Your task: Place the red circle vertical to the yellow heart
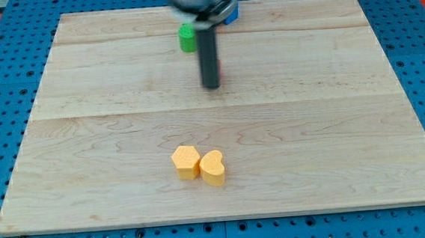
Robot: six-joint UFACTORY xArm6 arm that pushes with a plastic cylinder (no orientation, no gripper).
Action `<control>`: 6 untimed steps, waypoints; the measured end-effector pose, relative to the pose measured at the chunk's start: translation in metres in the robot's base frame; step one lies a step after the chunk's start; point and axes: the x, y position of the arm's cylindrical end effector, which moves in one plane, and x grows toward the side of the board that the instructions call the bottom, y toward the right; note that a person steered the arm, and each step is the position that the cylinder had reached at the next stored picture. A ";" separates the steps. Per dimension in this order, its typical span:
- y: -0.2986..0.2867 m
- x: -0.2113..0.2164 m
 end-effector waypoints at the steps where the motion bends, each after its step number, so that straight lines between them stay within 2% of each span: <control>1: 0.048 -0.067; 2: 0.040 -0.083; 3: 0.094 -0.031; 4: 0.040 -0.028; 5: 0.011 -0.067; 6: 0.023 -0.053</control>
